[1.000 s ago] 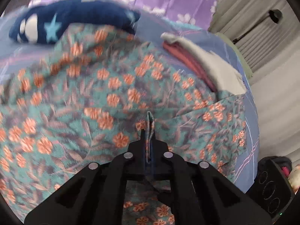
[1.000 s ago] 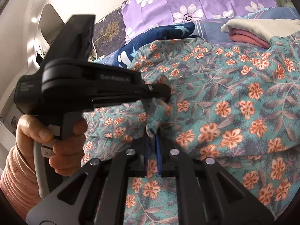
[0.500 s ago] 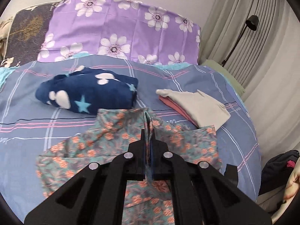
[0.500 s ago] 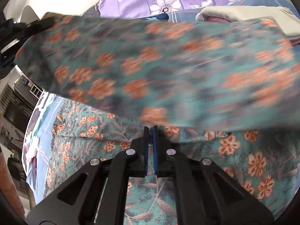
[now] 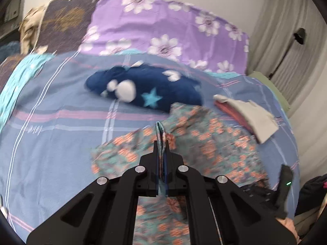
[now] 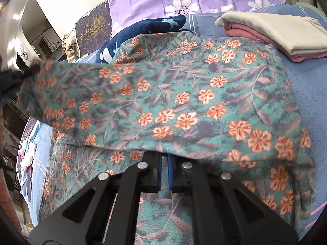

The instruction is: Fold small clothes

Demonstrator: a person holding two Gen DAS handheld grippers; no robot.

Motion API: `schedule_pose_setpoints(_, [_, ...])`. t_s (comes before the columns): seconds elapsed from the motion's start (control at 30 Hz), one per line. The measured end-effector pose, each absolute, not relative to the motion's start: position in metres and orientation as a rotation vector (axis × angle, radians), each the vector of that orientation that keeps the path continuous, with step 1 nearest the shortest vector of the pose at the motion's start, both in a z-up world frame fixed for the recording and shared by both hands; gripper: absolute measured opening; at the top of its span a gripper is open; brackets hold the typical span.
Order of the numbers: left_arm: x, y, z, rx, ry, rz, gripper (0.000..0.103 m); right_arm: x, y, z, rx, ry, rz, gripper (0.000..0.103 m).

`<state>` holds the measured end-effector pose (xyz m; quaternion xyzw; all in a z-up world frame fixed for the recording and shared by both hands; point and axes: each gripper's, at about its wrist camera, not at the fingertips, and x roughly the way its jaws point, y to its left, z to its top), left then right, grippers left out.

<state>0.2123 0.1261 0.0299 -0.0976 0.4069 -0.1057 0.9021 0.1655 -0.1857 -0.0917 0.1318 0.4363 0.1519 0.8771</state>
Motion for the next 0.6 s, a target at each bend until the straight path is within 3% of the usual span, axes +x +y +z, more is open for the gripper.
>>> schedule_pose_setpoints(0.17, [0.213,0.161,-0.018,-0.253,0.907,-0.149,0.005,0.166,-0.185,-0.09,0.263,0.909,0.312,0.005])
schedule_pose_setpoints(0.27, [0.214,0.169,-0.039,-0.237,0.937,-0.096,0.022,0.167,-0.185,-0.09,0.259,0.909,0.309,0.005])
schedule_pose_setpoints(0.4, [0.201,0.171,-0.037,-0.278,0.891,-0.129,0.026,0.167,-0.185,-0.09,0.26,0.908,0.308,0.005])
schedule_pose_setpoints(0.47, [0.192,0.164,-0.032,-0.281,0.854,-0.182,0.036,0.167,-0.185,-0.09,0.266,0.906,0.309,0.005])
schedule_pose_setpoints(0.6, [0.183,0.133,-0.042,-0.189,0.859,-0.23,0.044,0.161,-0.204,-0.076,0.284,0.856,0.172,0.004])
